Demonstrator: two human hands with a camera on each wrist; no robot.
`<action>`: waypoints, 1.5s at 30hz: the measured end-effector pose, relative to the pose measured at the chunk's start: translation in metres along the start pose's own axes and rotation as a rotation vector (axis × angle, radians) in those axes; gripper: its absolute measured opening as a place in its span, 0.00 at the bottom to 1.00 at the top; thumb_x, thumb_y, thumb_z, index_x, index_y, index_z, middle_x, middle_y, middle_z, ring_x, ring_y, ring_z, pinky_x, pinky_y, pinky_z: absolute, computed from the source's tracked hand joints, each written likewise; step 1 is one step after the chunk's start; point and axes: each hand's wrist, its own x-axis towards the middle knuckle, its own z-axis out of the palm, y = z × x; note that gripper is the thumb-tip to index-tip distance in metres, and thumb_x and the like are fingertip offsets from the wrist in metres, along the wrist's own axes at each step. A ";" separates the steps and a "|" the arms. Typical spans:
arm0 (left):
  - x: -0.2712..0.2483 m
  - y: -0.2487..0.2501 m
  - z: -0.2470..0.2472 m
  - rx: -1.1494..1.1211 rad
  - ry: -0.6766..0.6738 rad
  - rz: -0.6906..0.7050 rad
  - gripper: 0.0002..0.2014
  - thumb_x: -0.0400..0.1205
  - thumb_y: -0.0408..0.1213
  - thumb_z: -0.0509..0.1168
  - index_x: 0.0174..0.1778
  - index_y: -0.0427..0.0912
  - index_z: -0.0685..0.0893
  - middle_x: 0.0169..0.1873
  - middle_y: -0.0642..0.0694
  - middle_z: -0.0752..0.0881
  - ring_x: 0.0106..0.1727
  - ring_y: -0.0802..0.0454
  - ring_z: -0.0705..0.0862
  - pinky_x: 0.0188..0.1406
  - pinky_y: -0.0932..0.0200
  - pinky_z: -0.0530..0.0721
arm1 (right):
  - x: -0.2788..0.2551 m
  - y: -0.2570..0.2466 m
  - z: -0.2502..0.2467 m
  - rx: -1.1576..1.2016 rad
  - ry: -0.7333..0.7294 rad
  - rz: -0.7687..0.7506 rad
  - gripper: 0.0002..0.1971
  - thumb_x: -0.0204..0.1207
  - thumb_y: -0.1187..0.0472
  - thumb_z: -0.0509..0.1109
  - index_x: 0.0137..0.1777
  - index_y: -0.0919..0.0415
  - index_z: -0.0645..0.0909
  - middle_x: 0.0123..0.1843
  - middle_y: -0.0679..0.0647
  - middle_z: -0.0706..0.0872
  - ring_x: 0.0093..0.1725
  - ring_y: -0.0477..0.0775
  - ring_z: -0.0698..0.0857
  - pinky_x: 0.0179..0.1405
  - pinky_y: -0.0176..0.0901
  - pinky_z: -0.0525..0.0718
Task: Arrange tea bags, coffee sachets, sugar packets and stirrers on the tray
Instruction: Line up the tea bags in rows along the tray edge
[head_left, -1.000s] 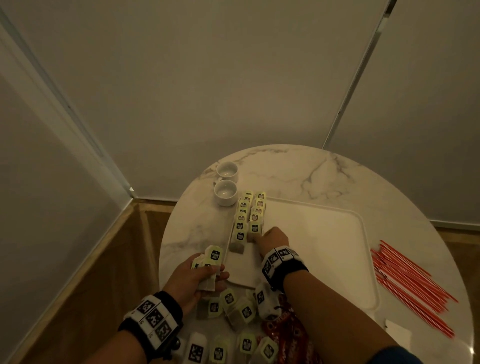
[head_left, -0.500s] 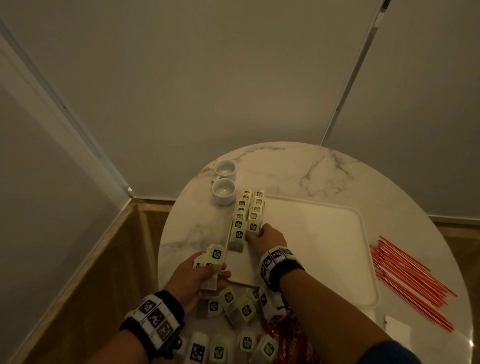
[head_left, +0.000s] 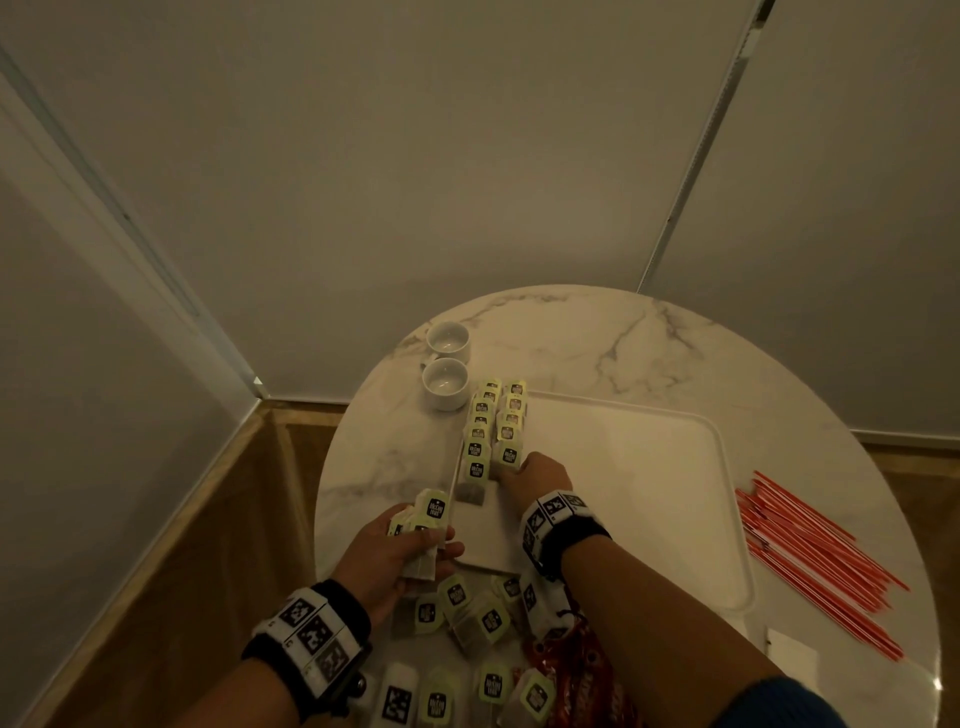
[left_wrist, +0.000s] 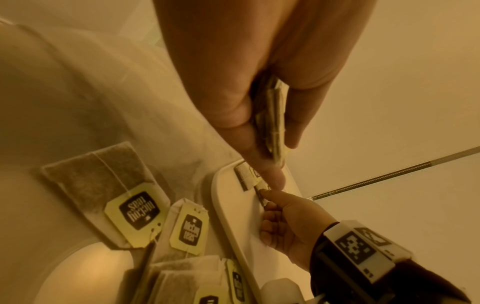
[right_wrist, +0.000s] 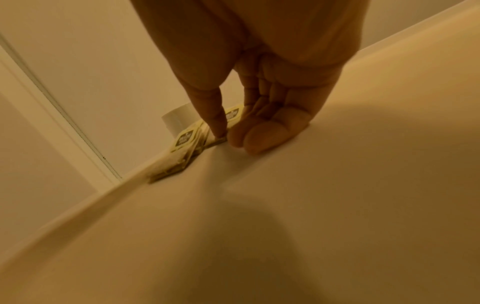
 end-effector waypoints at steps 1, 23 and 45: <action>0.000 0.000 0.001 -0.004 -0.003 0.002 0.15 0.77 0.21 0.67 0.58 0.35 0.77 0.44 0.32 0.87 0.49 0.32 0.88 0.48 0.41 0.86 | -0.001 0.000 -0.001 0.004 -0.005 -0.003 0.19 0.73 0.42 0.70 0.52 0.57 0.83 0.48 0.54 0.86 0.42 0.55 0.82 0.40 0.42 0.77; -0.003 0.005 0.020 -0.008 -0.263 -0.020 0.18 0.80 0.18 0.59 0.65 0.35 0.74 0.54 0.26 0.86 0.54 0.28 0.86 0.43 0.43 0.88 | -0.071 0.006 -0.017 0.731 -0.296 -0.160 0.03 0.76 0.65 0.72 0.41 0.62 0.83 0.34 0.54 0.83 0.32 0.50 0.80 0.25 0.39 0.75; 0.002 0.000 -0.007 0.004 -0.132 -0.005 0.14 0.80 0.17 0.57 0.59 0.32 0.77 0.45 0.29 0.87 0.46 0.31 0.88 0.44 0.42 0.88 | 0.005 0.005 -0.003 0.087 -0.003 0.044 0.11 0.72 0.55 0.74 0.35 0.54 0.75 0.44 0.56 0.87 0.45 0.57 0.85 0.43 0.43 0.82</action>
